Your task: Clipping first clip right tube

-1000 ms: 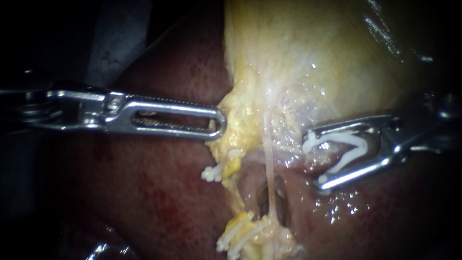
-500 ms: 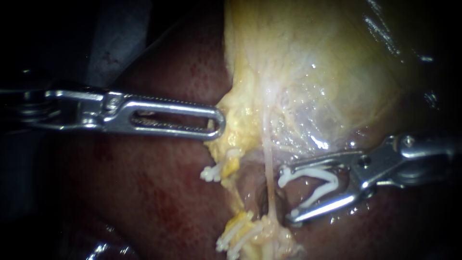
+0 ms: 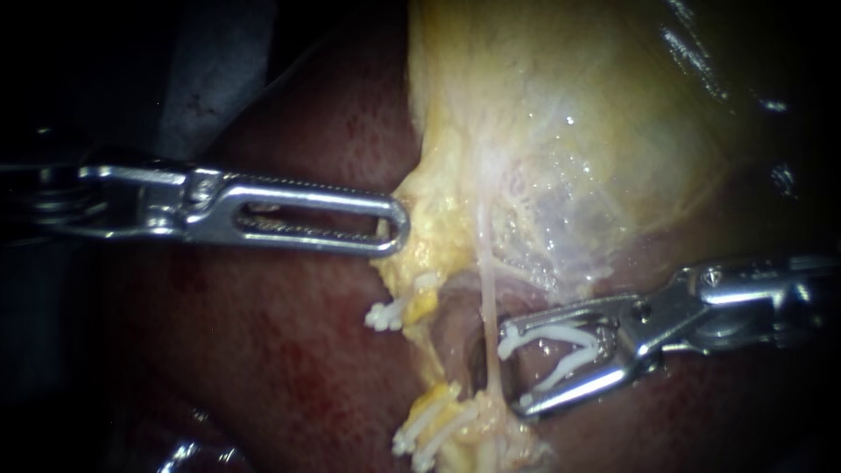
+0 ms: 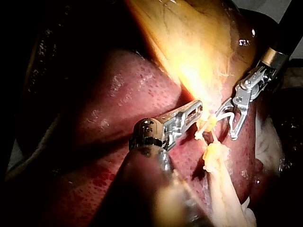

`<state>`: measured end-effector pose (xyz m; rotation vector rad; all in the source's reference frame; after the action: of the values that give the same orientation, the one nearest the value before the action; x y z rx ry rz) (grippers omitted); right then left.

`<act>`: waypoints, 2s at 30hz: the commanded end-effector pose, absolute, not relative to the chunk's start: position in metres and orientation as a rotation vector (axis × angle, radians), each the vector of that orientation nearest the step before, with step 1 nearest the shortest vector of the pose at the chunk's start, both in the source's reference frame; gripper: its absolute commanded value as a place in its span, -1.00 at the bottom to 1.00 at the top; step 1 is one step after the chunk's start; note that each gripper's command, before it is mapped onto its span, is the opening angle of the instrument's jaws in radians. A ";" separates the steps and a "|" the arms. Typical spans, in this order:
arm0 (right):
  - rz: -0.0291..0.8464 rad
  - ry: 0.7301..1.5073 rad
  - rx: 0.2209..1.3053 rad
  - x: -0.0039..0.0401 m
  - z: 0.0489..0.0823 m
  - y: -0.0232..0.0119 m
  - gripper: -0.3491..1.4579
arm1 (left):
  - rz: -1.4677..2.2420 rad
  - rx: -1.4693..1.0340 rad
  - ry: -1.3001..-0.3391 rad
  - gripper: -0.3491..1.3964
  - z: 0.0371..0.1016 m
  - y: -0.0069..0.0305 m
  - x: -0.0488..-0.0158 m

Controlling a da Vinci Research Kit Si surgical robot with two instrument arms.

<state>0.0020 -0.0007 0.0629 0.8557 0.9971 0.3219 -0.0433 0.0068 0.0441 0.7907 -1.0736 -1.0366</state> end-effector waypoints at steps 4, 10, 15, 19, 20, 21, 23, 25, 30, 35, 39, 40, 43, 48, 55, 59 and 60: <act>0.321 0.998 0.852 0.0021 0.0636 -0.0007 -0.04 | -1.037 0.790 -1.073 -1.00 0.0440 0.0067 -0.0433; 0.327 0.997 0.848 0.0033 0.0640 -0.0005 -0.04 | -1.037 0.790 -1.073 -1.00 0.0440 0.0067 -0.0434; 0.337 0.995 0.847 0.0044 0.0643 -0.0004 -0.05 | -1.038 0.790 -1.073 -1.00 0.0440 0.0067 -0.0434; 0.345 0.993 0.848 0.0050 0.0643 -0.0004 -0.06 | -1.038 0.790 -1.073 -1.00 0.0440 0.0067 -0.0434; 0.351 0.991 0.851 0.0051 0.0643 -0.0004 -0.07 | -1.038 0.790 -1.073 -1.00 0.0440 0.0067 -0.0434; 0.351 0.991 0.851 0.0052 0.0643 -0.0004 -0.07 | -1.038 0.790 -1.073 -1.00 0.0440 0.0067 -0.0434; 0.357 0.989 0.854 0.0054 0.0643 -0.0004 -0.08 | -1.038 0.790 -1.073 -1.00 0.0440 0.0067 -0.0434; 0.361 0.986 0.859 0.0056 0.0642 -0.0005 -0.09 | -1.038 0.790 -1.073 -1.00 0.0440 0.0067 -0.0434; 0.363 0.983 0.867 0.0059 0.0641 -0.0006 -0.12 | -1.038 0.790 -1.073 -1.00 0.0440 0.0067 -0.0434; 0.381 0.967 0.900 0.0057 0.0640 -0.0008 -0.24 | -1.038 0.790 -1.073 -1.00 0.0440 0.0067 -0.0434; 0.390 0.957 0.921 0.0055 0.0639 -0.0009 -0.40 | -1.038 0.790 -1.073 -1.00 0.0440 0.0067 -0.0434; 0.394 0.955 0.925 0.0055 0.0639 -0.0009 -0.45 | -1.038 0.790 -1.073 -1.00 0.0440 0.0067 -0.0434; 0.392 0.955 0.926 0.0054 0.0640 -0.0008 -0.55 | -1.038 0.790 -1.073 -1.00 0.0440 0.0067 -0.0434; 0.407 0.945 0.942 0.0051 0.0640 -0.0006 -0.83 | -1.038 0.790 -1.073 -1.00 0.0440 0.0067 -0.0434; 0.416 0.927 0.979 0.0049 0.0640 -0.0005 -1.00 | -1.038 0.790 -1.073 -1.00 0.0440 0.0067 -0.0434; 0.418 0.921 0.989 0.0048 0.0640 -0.0005 -1.00 | -1.038 0.790 -1.073 -1.00 0.0440 0.0067 -0.0434; 0.417 0.921 0.990 0.0048 0.0640 -0.0005 -1.00 | -1.038 0.790 -1.073 -1.00 0.0439 0.0067 -0.0434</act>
<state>0.0048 -0.0005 0.0640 0.9912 0.9194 0.4196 -0.0434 0.0067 0.0439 0.7899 -1.0736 -1.0380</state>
